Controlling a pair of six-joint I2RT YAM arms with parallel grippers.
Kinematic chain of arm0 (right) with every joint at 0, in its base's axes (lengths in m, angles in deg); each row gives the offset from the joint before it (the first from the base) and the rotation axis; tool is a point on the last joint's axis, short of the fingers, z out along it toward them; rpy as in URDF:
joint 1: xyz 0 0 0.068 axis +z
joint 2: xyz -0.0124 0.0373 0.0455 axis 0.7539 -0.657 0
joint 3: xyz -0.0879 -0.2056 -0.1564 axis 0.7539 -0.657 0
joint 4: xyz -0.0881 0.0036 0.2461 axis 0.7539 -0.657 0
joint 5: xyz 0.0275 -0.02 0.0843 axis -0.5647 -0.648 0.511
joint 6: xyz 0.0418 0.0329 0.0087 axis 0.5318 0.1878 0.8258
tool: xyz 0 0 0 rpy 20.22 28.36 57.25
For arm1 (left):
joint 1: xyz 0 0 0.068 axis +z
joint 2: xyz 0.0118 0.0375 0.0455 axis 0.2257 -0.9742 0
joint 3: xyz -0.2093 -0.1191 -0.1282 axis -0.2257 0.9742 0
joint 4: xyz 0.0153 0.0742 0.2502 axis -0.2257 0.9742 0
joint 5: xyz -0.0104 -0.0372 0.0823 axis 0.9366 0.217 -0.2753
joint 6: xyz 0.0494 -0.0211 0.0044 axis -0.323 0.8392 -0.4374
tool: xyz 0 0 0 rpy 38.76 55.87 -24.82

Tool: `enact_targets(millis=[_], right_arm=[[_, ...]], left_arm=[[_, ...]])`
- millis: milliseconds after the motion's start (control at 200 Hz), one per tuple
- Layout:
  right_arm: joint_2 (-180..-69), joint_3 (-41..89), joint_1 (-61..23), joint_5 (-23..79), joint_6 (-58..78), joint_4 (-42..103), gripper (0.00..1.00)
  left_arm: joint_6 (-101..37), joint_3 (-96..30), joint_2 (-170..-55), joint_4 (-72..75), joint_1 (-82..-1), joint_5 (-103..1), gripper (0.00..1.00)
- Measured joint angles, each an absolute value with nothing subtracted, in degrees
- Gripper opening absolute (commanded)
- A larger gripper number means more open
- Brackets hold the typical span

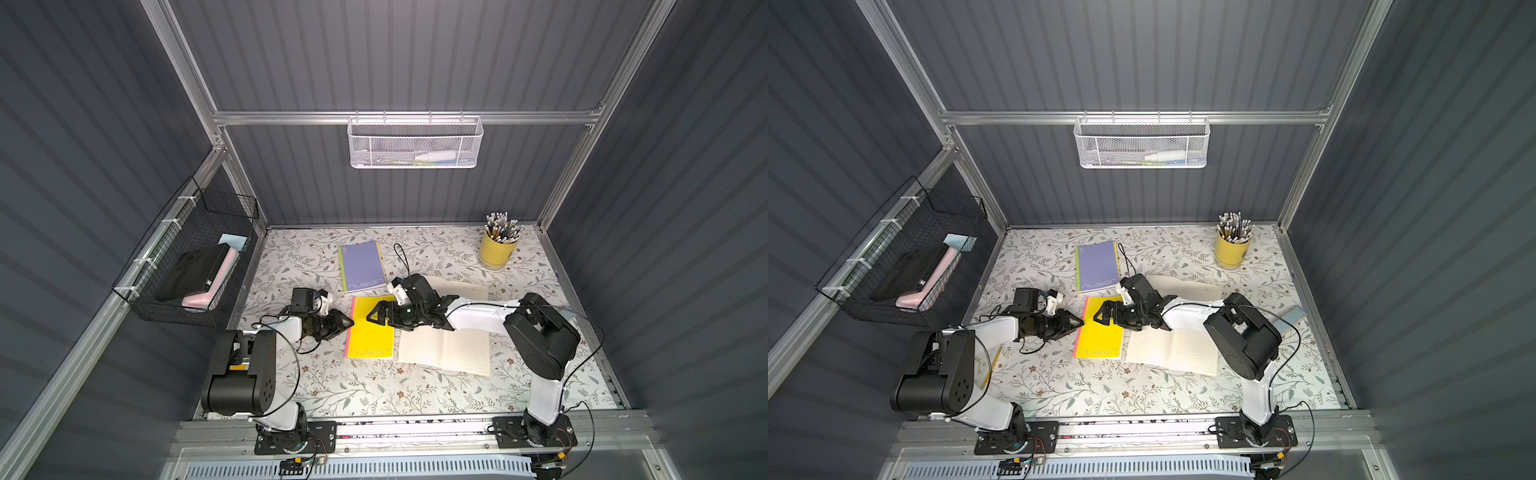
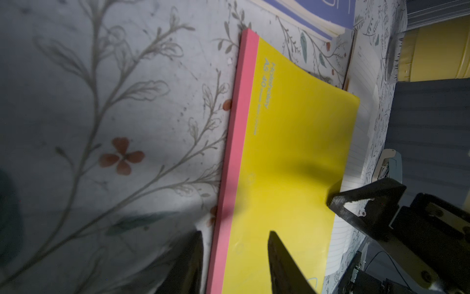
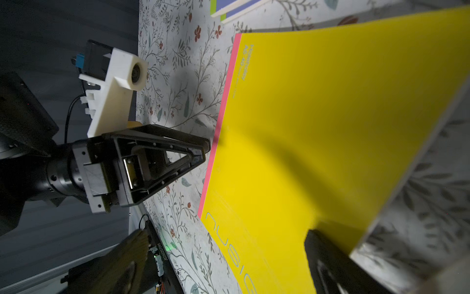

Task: Close the notebook
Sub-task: Close the notebook at the center of the board, then pick up the notebook from the center of the board.

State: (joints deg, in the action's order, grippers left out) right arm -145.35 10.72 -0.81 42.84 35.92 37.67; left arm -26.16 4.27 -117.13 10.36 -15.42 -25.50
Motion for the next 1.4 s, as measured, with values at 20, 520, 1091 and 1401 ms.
enact_targets(millis=[20, 520, 1091, 1401], right_arm=[[-145.4, 10.7, -0.8, 42.8, 35.9, 37.7, 0.99], [-147.5, 10.9, -0.8, 41.7, 35.4, 36.5, 0.99], [-147.9, 11.6, -0.8, 42.0, 34.4, 35.4, 0.99], [-148.1, 11.6, -0.9, 42.5, 34.4, 35.8, 0.99]], left_arm=[[-26.2, 4.3, -117.1, 10.4, -15.4, -25.5, 0.41], [-26.1, 1.8, -119.8, 11.5, -14.8, -23.2, 0.43], [-26.1, 4.4, -119.8, 9.5, -13.6, -18.4, 0.42], [-25.7, 7.3, -119.8, 2.9, -13.4, -17.0, 0.42]])
